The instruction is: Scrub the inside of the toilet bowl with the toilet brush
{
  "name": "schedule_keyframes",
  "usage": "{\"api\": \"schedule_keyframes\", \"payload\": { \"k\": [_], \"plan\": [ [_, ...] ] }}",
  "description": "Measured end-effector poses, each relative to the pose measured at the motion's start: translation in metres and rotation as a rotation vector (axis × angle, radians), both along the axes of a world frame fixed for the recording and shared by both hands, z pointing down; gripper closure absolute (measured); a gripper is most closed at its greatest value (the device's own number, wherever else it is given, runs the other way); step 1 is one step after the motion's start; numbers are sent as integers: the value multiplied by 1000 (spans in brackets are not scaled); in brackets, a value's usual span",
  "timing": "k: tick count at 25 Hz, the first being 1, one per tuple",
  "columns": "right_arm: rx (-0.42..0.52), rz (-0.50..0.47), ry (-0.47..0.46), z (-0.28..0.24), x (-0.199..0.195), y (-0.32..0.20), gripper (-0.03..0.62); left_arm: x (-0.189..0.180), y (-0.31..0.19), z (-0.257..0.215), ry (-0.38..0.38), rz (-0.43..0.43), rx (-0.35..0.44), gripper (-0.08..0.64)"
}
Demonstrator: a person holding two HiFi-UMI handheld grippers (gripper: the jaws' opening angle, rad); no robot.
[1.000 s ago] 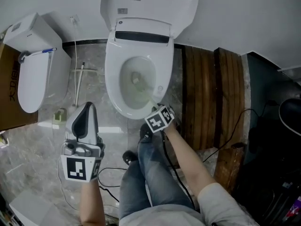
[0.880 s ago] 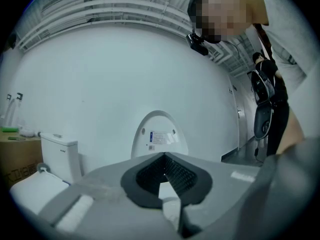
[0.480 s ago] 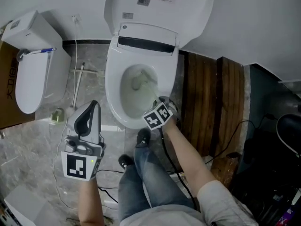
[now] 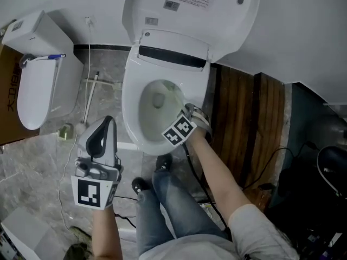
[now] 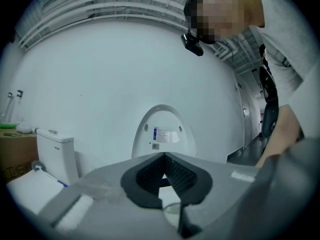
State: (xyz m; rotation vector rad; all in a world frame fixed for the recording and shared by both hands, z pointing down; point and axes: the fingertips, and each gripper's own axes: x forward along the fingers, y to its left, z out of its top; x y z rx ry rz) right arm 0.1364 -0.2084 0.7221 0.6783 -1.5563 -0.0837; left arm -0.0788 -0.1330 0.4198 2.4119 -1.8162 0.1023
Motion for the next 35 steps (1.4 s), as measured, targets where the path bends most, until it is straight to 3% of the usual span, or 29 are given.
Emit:
{"api": "schedule_keyframes", "payload": {
  "k": [6, 12, 26, 35],
  "plan": [
    [57, -124, 150, 3, -3, -15, 509, -5, 0, 6, -5, -16, -14, 560],
    [36, -143, 252, 5, 8, -13, 509, -12, 1, 8, -3, -5, -20, 560],
    [-128, -10, 362, 13, 33, 43, 509, -27, 10, -1, 3, 78, -5, 560],
    [-236, 49, 365, 18, 28, 84, 509, -32, 20, -1, 7, 139, -6, 560]
  ]
}}
